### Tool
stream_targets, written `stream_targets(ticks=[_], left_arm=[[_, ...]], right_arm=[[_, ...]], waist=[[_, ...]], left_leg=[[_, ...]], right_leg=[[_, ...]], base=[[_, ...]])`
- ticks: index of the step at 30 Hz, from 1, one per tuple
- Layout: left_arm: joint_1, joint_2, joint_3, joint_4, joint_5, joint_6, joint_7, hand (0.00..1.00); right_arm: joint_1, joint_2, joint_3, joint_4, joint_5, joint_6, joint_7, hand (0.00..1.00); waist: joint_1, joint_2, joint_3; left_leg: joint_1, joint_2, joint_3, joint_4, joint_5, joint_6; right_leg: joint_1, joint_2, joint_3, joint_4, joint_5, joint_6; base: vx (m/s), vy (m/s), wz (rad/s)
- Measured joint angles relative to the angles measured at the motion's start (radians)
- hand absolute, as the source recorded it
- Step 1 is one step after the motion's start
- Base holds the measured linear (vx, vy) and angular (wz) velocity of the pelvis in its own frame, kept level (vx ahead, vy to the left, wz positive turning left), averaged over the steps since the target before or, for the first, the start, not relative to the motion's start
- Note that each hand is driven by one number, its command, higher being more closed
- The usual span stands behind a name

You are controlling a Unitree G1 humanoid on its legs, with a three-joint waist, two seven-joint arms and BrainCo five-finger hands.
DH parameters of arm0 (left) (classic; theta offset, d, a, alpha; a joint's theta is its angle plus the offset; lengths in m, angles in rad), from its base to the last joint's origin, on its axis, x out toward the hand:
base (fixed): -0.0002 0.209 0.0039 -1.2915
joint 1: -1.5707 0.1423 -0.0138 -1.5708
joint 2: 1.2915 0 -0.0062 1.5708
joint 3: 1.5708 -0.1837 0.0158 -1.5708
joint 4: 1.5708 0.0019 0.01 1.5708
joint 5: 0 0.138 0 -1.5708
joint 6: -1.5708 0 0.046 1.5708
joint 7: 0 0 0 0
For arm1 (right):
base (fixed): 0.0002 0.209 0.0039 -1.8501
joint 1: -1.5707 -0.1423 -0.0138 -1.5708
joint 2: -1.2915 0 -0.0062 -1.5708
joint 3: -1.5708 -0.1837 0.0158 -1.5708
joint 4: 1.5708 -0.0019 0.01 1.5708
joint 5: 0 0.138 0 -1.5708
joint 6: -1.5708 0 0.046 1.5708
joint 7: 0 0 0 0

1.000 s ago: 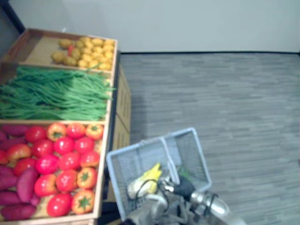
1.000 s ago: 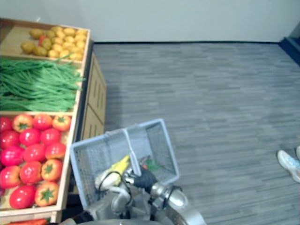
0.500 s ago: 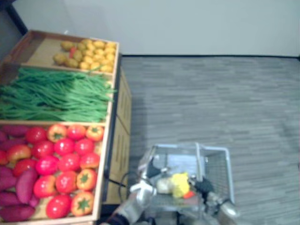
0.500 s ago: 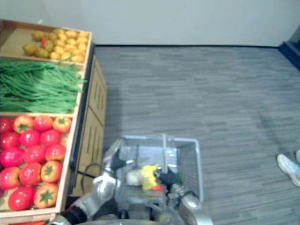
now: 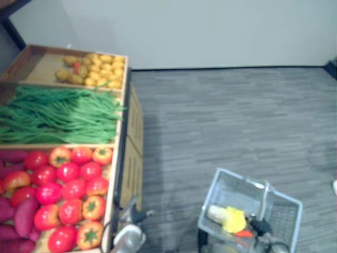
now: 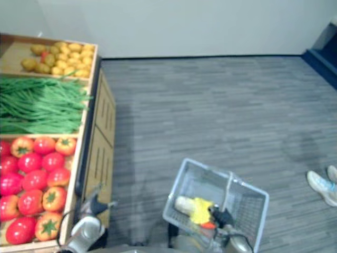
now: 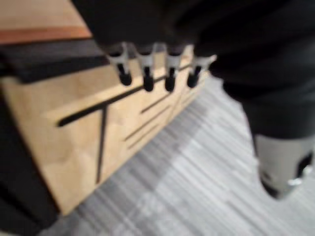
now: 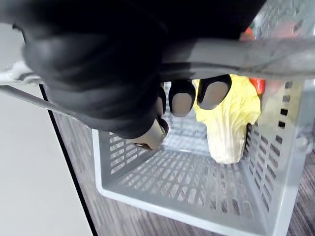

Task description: Pick vegetable in the basket

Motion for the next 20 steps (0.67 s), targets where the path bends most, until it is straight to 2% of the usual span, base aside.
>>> stream_targets(ticks=[4,6,8,11,14,20], left_arm=[[0.036,-0.007,0.012,0.069,0.001,0.003,-0.044,0.00],[0.039,-0.006,0.036,0.092,0.001,0.012,-0.048,0.00],[0.045,-0.010,0.059,0.113,0.001,0.030,-0.061,0.00],[0.046,-0.020,0.100,0.130,-0.015,0.053,-0.087,0.00],[0.046,-0.025,0.137,0.134,-0.037,0.088,-0.148,0.00],[0.038,-0.036,0.162,0.165,-0.038,0.100,-0.195,0.00]], right_arm=[[-0.028,0.002,-0.035,0.151,0.000,-0.039,-0.006,1.00],[-0.027,0.002,-0.036,0.188,0.000,-0.039,-0.005,1.00],[-0.028,0.004,-0.065,0.238,0.000,-0.043,-0.006,1.00],[-0.028,0.002,-0.111,0.299,0.001,-0.073,-0.006,1.00],[-0.029,0.004,-0.131,0.320,0.001,-0.076,-0.007,1.00],[-0.036,0.005,-0.185,0.374,0.001,-0.077,-0.005,1.00]], waist=[[0.001,-0.003,-0.008],[0.001,-0.002,-0.014],[0.001,0.008,-0.023],[0.000,0.023,-0.027],[-0.001,0.025,-0.029],[-0.001,0.027,-0.032]], left_leg=[[0.023,0.015,0.006,0.000,-0.011,-0.018],[0.025,0.020,0.007,0.000,-0.013,-0.021],[0.029,0.027,0.009,0.000,-0.014,-0.022],[0.037,0.034,0.010,-0.002,-0.014,-0.023],[0.041,0.040,0.020,-0.002,-0.017,-0.029],[0.043,0.041,0.020,-0.003,-0.018,-0.029]], right_leg=[[0.022,0.014,0.003,0.000,-0.014,-0.005],[0.026,0.020,0.003,0.000,-0.018,-0.009],[0.028,0.027,0.002,0.000,-0.023,-0.011],[0.031,0.034,0.003,0.000,-0.027,-0.014],[0.033,0.041,0.010,0.000,-0.029,-0.016],[0.034,0.042,0.010,0.000,-0.032,-0.015]], base=[[0.02,0.001,-0.03],[0.00,0.000,0.00],[0.04,-0.006,-0.03],[0.05,0.009,-0.02],[0.04,0.014,-0.08],[0.00,0.003,-0.01]])
